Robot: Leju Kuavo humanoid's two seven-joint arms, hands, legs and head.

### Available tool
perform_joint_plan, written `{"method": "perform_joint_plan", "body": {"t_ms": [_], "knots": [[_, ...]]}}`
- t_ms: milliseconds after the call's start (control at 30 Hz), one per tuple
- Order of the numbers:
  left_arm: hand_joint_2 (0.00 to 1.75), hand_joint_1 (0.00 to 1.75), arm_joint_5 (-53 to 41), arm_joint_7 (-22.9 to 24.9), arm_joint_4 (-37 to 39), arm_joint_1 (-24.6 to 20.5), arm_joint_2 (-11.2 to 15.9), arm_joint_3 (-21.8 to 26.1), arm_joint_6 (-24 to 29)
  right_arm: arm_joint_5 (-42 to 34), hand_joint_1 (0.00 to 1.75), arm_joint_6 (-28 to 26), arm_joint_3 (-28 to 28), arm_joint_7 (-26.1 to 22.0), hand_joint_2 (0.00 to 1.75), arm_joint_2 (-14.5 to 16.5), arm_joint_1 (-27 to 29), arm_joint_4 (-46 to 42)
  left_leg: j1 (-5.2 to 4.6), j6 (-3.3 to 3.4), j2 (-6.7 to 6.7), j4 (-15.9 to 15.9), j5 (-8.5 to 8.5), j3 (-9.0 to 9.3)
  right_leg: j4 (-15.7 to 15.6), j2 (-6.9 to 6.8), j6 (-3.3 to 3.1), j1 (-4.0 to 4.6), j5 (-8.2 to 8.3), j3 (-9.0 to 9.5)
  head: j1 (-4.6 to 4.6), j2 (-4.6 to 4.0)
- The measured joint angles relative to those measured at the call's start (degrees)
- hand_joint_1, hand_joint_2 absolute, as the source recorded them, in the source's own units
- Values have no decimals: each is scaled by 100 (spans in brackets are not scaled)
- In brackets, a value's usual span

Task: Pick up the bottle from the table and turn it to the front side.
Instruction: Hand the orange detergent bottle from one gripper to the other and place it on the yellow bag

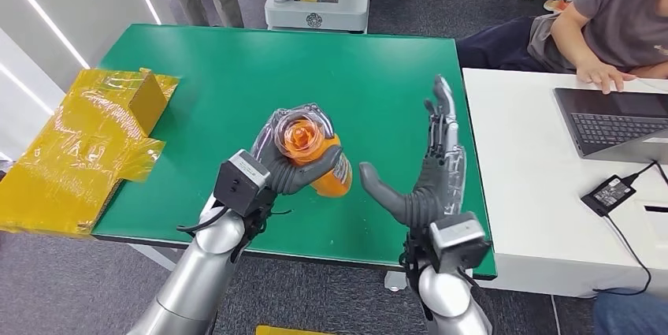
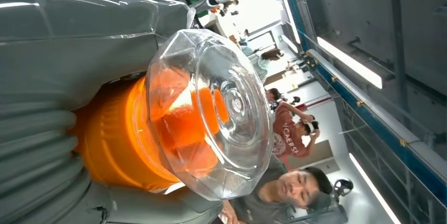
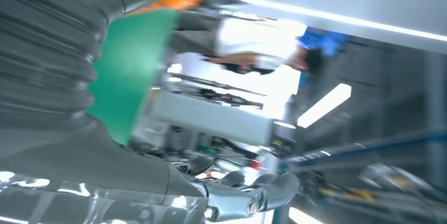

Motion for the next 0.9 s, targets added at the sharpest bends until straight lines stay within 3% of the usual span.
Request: {"method": "perform_joint_plan", "body": {"t_ms": [233,467,700,900], "knots": [[175,175,-35,13,-213,143,128,122,207,-433,0,-393,475,-4,175,-194,190,-1246,0,0,1,-1,0,0,-1,1,1,0,-1,0,-1,0],[175,175,-574,208,-680,240,394,309,845,-539,0,-461,720,9,175,-347,236,-1576,1,-2,1,-1,2,2,1,0,0,0,0,1,-1,0],[175,175,-2001,573,-957,136,812,370,1766,-582,0,-353,813,13,175,-422,238,-1579,1,-3,1,-1,3,3,3,0,-1,1,0,1,-1,0],[175,175,-3363,824,-648,-231,1194,205,1943,-606,0,-323,844,13,175,-485,246,-1577,1,-7,0,-1,6,3,2,0,-1,0,1,1,-1,0]]}}
